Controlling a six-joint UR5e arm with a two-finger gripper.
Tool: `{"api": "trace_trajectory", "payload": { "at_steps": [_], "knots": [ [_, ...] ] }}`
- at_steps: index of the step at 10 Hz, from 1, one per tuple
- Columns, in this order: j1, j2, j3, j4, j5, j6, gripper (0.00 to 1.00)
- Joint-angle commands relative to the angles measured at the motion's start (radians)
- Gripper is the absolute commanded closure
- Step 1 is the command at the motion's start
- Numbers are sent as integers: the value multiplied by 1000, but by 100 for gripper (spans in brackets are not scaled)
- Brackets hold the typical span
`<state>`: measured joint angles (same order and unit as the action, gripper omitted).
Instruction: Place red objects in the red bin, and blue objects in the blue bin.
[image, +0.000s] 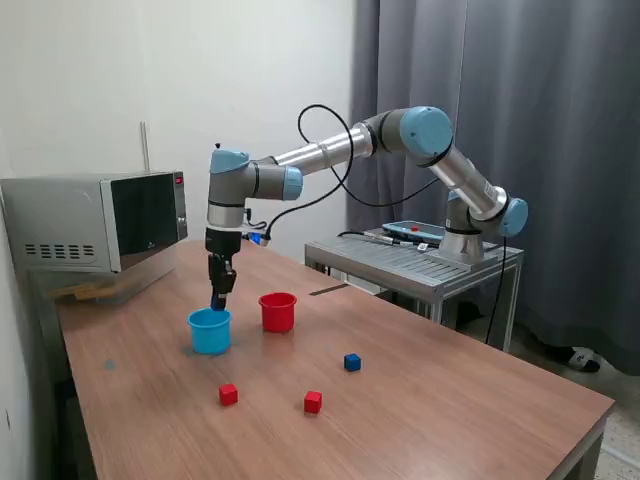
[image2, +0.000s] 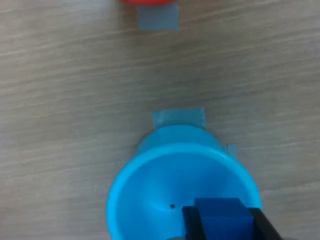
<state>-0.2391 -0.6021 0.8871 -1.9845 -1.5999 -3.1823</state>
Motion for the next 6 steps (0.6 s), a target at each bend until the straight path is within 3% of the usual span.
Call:
{"api": "trace_trajectory", "payload": {
  "at_steps": [1,6],
  "knots": [
    [-2,1,3,-4,0,-2,100],
    [-8,2,15,-51,12,-4,100]
  ]
}}
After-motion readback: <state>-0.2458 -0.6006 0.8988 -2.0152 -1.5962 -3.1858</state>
